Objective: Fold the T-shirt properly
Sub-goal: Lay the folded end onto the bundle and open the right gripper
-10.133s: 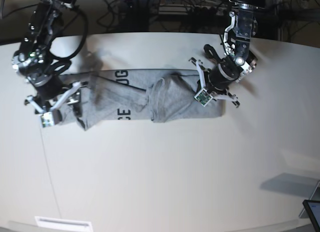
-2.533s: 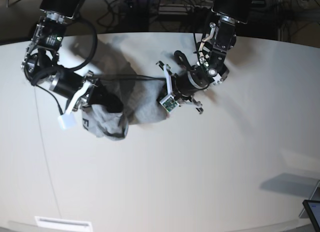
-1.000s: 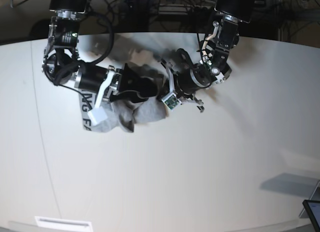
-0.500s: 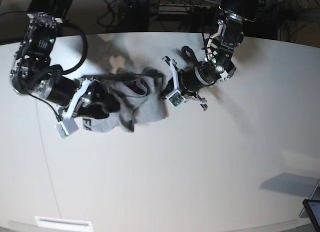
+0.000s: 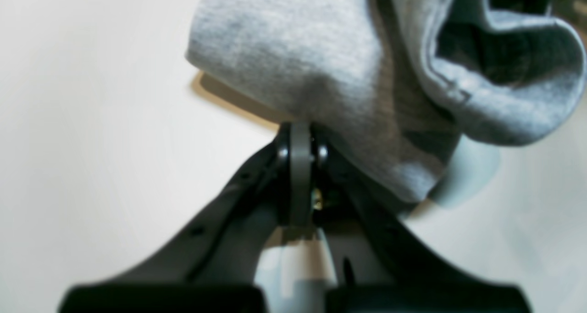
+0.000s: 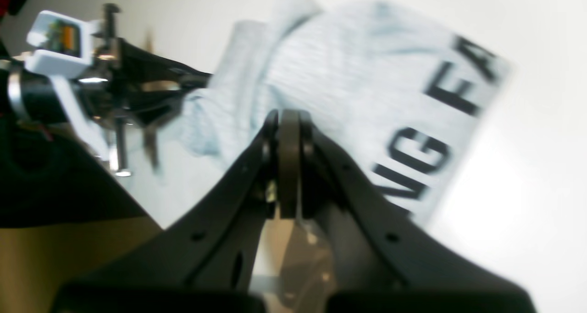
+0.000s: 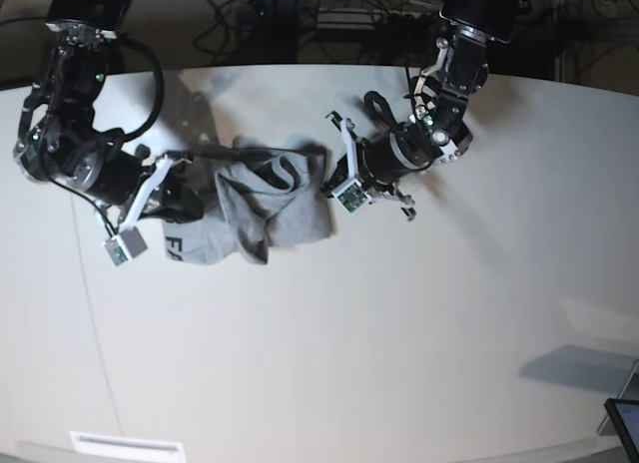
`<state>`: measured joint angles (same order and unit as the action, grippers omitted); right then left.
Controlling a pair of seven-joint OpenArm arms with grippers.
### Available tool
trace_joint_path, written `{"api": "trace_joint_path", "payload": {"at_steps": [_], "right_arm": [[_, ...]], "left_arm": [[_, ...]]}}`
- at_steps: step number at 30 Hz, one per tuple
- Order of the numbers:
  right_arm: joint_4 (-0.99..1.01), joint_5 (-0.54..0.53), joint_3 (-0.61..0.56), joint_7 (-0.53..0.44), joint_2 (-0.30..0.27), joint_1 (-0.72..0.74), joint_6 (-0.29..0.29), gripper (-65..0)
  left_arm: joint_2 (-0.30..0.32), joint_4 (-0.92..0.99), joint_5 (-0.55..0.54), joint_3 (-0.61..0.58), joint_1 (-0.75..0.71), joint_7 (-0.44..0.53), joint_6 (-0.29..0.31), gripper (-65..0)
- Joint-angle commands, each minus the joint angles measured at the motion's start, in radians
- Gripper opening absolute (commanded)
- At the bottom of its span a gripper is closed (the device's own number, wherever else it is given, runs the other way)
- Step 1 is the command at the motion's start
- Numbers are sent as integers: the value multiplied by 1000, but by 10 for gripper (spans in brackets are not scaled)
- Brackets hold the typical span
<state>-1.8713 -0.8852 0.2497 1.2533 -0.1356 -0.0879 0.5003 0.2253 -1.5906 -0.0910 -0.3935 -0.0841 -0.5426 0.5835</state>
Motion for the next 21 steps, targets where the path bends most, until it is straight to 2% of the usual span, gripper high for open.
{"api": "trace_joint_path", "payload": {"at_steps": [1, 10, 21], "right_arm": [[-3, -19, 1, -19, -5, 14, 7, -649], [109, -19, -2, -20, 0, 17, 10, -649], [114, -21, -258, -142, 3, 37, 2, -649]], "left_arm": [[15, 5, 56, 0, -9, -93, 6, -650], [15, 3, 56, 0, -9, -93, 6, -650], [10, 3, 56, 0, -9, -93, 6, -650]]}}
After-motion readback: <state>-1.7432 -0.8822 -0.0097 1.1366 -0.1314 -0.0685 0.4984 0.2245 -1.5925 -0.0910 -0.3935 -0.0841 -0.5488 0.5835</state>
